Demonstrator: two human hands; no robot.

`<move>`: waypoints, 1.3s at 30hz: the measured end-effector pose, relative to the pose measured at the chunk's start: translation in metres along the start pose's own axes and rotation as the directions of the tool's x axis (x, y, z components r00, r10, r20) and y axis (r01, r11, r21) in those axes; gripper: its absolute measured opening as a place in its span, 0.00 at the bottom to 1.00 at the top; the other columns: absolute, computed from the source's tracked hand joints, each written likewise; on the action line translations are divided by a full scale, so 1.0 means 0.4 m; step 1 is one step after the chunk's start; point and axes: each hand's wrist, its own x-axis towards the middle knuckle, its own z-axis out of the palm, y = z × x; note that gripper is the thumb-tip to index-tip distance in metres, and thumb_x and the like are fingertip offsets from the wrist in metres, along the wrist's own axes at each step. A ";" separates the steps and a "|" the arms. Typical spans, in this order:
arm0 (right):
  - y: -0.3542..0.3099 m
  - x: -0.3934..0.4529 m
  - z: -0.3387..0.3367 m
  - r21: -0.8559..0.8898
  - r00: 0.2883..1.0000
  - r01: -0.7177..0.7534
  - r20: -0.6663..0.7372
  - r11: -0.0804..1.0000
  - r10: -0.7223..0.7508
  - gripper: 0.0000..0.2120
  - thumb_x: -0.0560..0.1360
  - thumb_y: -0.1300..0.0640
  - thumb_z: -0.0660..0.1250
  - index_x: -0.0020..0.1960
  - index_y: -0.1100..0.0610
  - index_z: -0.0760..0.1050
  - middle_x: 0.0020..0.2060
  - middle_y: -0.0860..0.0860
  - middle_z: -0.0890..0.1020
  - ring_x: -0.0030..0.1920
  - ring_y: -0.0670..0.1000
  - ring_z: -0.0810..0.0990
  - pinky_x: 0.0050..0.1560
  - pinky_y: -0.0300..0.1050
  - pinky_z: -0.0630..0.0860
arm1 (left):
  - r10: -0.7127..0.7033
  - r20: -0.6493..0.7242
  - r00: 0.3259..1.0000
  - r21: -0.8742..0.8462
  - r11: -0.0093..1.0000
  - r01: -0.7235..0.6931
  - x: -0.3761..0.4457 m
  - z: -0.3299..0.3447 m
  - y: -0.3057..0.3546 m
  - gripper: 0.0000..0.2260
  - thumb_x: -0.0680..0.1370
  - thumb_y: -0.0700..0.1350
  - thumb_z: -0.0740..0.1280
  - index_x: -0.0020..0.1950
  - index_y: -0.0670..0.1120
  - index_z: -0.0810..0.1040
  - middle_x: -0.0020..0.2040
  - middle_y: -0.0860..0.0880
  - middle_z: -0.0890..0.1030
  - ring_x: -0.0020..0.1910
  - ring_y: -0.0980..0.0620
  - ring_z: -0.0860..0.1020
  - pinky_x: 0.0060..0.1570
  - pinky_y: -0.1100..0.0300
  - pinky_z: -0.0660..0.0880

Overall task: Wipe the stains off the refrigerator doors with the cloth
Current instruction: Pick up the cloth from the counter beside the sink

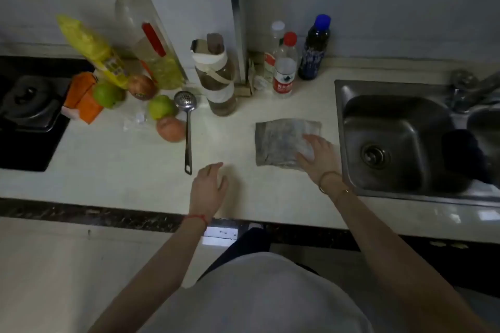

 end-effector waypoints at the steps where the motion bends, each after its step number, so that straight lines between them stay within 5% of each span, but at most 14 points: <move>1: -0.008 0.041 0.016 -0.080 0.998 -0.002 0.066 0.997 0.007 0.30 0.78 0.47 0.67 0.76 0.55 0.63 0.74 0.57 0.66 0.74 0.59 0.63 0.77 0.54 0.59 | 0.017 0.053 0.998 0.066 0.998 -0.020 0.017 0.006 -0.006 0.19 0.81 0.44 0.63 0.72 0.41 0.73 0.68 0.42 0.77 0.67 0.42 0.74 0.67 0.51 0.72; 5: -0.039 0.140 0.072 -0.271 0.975 -0.031 0.204 0.962 0.089 0.37 0.76 0.40 0.65 0.79 0.53 0.56 0.78 0.55 0.58 0.78 0.62 0.54 0.78 0.63 0.55 | 0.015 0.221 0.975 0.256 0.964 -0.073 0.046 0.034 -0.026 0.20 0.82 0.45 0.58 0.75 0.45 0.68 0.73 0.46 0.72 0.71 0.45 0.71 0.67 0.53 0.69; 8: -0.037 0.150 0.107 -0.369 0.977 -0.022 0.191 0.929 0.099 0.41 0.75 0.35 0.65 0.79 0.51 0.54 0.79 0.55 0.56 0.78 0.62 0.53 0.78 0.63 0.53 | 0.024 0.206 0.978 0.251 0.965 -0.077 0.049 0.037 -0.031 0.19 0.82 0.45 0.59 0.73 0.43 0.71 0.72 0.45 0.74 0.70 0.45 0.73 0.66 0.52 0.71; 15: -0.048 0.125 0.132 -0.475 0.981 -0.048 0.143 0.879 0.131 0.36 0.77 0.37 0.61 0.79 0.51 0.54 0.74 0.58 0.62 0.72 0.64 0.64 0.69 0.61 0.66 | 0.000 0.247 0.969 0.239 0.969 -0.060 0.049 0.039 -0.040 0.21 0.82 0.47 0.59 0.74 0.44 0.69 0.74 0.48 0.70 0.73 0.48 0.70 0.69 0.55 0.70; 22: -0.052 0.091 0.115 -0.201 0.976 0.022 0.219 0.979 0.023 0.25 0.78 0.55 0.66 0.73 0.58 0.67 0.63 0.62 0.74 0.61 0.62 0.72 0.63 0.52 0.69 | -0.023 0.187 0.982 0.158 0.987 -0.007 0.016 0.026 -0.033 0.17 0.83 0.45 0.59 0.70 0.44 0.75 0.67 0.46 0.77 0.65 0.45 0.76 0.63 0.51 0.74; 29: -0.015 -0.034 0.065 -0.006 0.945 0.032 0.327 0.999 -0.028 0.19 0.77 0.57 0.67 0.67 0.58 0.73 0.58 0.60 0.80 0.57 0.59 0.78 0.54 0.40 0.68 | -0.335 0.081 0.939 -0.318 0.884 0.342 -0.167 0.001 -0.028 0.08 0.80 0.40 0.65 0.57 0.44 0.81 0.48 0.49 0.84 0.47 0.48 0.82 0.51 0.60 0.78; 31: -0.006 -0.083 0.060 0.008 0.927 0.066 0.370 0.998 -0.064 0.18 0.77 0.57 0.68 0.66 0.58 0.74 0.58 0.59 0.80 0.57 0.59 0.78 0.55 0.41 0.70 | -0.435 0.067 0.898 -0.364 0.827 0.428 -0.260 0.022 -0.036 0.08 0.80 0.41 0.65 0.57 0.44 0.82 0.48 0.49 0.84 0.47 0.50 0.82 0.47 0.68 0.75; 33: -0.008 -0.130 0.061 -0.012 0.891 0.114 0.443 0.993 -0.097 0.17 0.78 0.55 0.67 0.66 0.58 0.74 0.59 0.59 0.80 0.57 0.58 0.79 0.53 0.39 0.69 | -0.580 0.061 0.813 -0.441 0.715 0.543 -0.371 0.060 -0.044 0.09 0.81 0.41 0.65 0.58 0.43 0.82 0.51 0.45 0.85 0.49 0.47 0.83 0.53 0.62 0.77; 39: -0.067 -0.251 0.104 0.013 0.738 0.334 0.618 0.943 -0.270 0.19 0.77 0.54 0.68 0.67 0.56 0.75 0.59 0.59 0.80 0.58 0.60 0.79 0.61 0.49 0.76 | -0.893 0.144 0.426 -0.681 0.223 0.697 -0.745 0.193 -0.052 0.12 0.82 0.39 0.62 0.61 0.37 0.80 0.56 0.37 0.84 0.53 0.38 0.83 0.55 0.53 0.77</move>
